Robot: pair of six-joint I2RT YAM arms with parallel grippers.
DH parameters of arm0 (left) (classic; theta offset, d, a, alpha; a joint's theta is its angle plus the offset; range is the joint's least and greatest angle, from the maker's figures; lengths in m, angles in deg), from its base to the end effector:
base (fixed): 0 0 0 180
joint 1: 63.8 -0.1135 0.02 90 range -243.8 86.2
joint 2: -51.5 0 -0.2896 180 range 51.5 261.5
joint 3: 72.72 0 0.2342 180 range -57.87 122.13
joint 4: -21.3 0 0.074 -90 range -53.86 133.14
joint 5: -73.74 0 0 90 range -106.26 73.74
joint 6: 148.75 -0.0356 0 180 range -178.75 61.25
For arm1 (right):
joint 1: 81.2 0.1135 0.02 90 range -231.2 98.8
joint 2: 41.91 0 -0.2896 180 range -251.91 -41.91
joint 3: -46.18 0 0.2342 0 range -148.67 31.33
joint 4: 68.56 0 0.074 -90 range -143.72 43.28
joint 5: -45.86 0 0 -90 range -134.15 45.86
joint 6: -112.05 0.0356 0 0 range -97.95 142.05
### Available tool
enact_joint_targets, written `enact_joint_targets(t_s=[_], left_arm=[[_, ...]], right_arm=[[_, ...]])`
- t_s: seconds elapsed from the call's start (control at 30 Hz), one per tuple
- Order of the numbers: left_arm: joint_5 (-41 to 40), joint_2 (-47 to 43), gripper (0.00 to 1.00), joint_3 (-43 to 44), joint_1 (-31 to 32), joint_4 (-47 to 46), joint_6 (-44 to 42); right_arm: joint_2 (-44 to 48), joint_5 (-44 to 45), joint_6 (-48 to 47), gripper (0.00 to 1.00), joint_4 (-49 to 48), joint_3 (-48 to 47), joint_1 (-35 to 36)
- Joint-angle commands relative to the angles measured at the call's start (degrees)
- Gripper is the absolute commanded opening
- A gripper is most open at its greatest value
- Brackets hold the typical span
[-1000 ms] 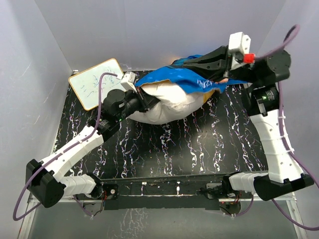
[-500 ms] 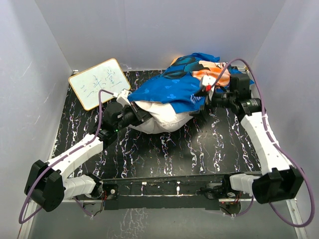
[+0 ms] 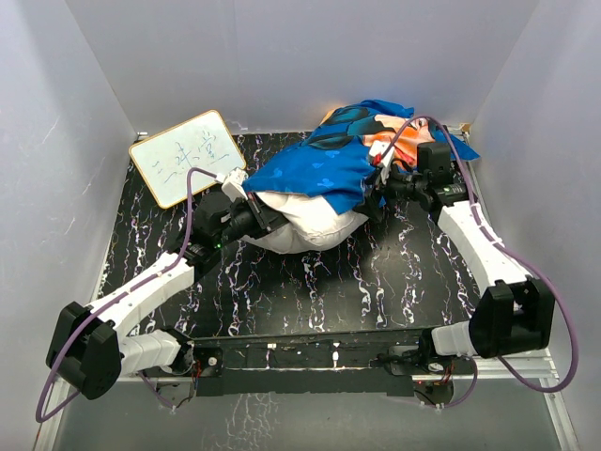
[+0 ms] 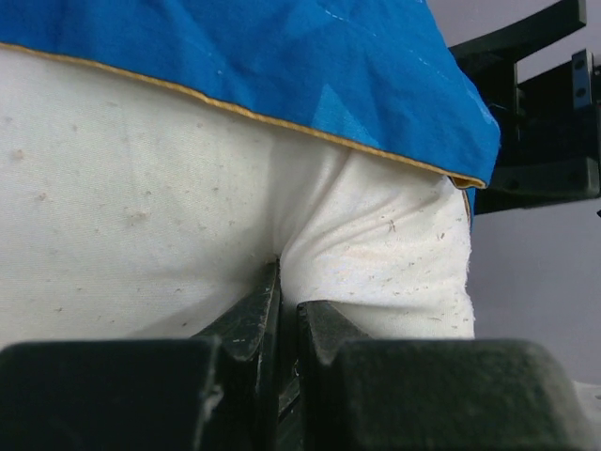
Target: Put the pillow into the pillowcase
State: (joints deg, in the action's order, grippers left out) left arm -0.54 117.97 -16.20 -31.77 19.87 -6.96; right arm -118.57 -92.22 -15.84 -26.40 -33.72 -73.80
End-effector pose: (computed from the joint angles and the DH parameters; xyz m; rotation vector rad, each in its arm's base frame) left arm 0.2002 -0.1366 0.3225 -0.1028 1.8988 -1.2804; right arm 0.2575 0.0602 0.3471 -1.1713 1.6930 0.6135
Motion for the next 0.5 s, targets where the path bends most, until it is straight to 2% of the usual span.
enact_joint_targets(t_s=[0.0,0.1,0.13,0.23,0.33,0.47], left_arm=[[3.24,-1.87,0.00,4.04,-0.22,-4.22,0.48],[3.64,-1.51,0.00,4.03,-0.23,-4.35,0.33],[3.71,-1.45,0.00,4.11,-0.25,-4.51,0.33],[3.81,-1.18,0.00,4.48,-0.32,-4.58,0.33],[3.27,-0.90,0.00,6.54,-0.24,-3.07,0.91],[3.27,0.59,0.00,12.69,-0.33,0.34,0.95]], right_arm=[[-1.70,0.66,8.43,0.79,-9.70,-4.40,0.11],[-2.82,-4.18,9.58,0.59,-9.64,-4.46,0.08],[-3.46,-5.80,10.01,0.42,-9.20,-4.65,0.19],[-5.67,-11.16,11.31,0.09,-4.43,-7.95,0.13],[-4.64,-18.13,17.87,0.08,-4.85,-13.25,0.16],[-0.53,-23.64,43.79,0.08,-29.61,-20.81,1.02]])
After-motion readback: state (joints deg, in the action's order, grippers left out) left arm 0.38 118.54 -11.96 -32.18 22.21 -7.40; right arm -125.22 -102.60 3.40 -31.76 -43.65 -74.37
